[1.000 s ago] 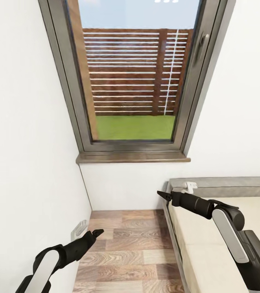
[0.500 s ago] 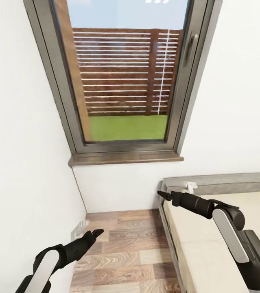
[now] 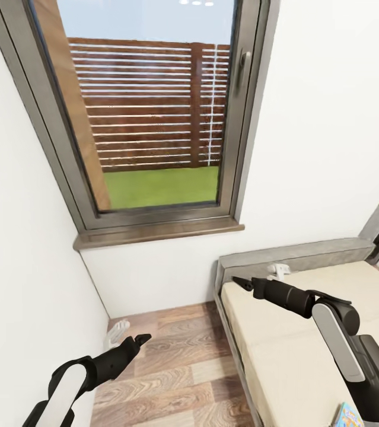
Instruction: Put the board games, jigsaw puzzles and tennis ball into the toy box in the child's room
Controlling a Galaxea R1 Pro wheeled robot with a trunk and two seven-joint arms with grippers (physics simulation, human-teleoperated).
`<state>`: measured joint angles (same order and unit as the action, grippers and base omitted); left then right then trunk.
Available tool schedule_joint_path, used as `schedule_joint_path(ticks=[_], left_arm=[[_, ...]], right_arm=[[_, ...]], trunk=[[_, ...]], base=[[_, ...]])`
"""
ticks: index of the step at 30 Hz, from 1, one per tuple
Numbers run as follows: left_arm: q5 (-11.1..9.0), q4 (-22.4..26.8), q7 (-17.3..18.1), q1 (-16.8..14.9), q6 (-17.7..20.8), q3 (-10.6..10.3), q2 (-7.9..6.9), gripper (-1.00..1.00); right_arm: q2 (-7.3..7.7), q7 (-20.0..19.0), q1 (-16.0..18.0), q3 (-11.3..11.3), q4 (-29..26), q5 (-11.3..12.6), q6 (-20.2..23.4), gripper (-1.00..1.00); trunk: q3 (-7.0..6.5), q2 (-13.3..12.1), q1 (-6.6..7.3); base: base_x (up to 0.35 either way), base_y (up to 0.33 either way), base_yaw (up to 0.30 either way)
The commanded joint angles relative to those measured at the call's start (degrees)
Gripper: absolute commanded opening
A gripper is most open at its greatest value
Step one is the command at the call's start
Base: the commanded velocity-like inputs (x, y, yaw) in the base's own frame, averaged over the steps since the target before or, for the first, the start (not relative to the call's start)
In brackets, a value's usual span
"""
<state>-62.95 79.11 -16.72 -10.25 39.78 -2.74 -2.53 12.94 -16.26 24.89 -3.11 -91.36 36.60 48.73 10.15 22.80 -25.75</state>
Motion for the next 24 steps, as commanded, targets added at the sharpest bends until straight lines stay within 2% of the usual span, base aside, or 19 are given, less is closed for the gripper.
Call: schedule_joint_path(ticks=[1,10,24], left_arm=[[-0.6,0.08,-0.56,-0.03,0.03,-0.07,-0.06,1.0],[-0.6,0.08,-0.59,-0.03,0.03,-0.09,-0.04,1.0],[-0.59,0.08,-0.6,-0.03,0.03,-0.07,-0.02,1.0]], right_arm=[[0.03,-0.26,0.07,0.03,-0.02,-0.24,0.18,1.0],[0.11,-0.31,0.02,0.16,-0.04,-0.22,0.15,1.0],[0.11,-0.33,-0.01,0.22,-0.04,-0.21,0.14,1.0]], trunk=[[0.12,0.12,-0.04],[0.12,0.12,-0.04],[0.12,0.12,-0.04]], base=[[0.017,0.123,-0.17],[0.021,0.106,-0.102],[0.006,0.026,-0.022]])
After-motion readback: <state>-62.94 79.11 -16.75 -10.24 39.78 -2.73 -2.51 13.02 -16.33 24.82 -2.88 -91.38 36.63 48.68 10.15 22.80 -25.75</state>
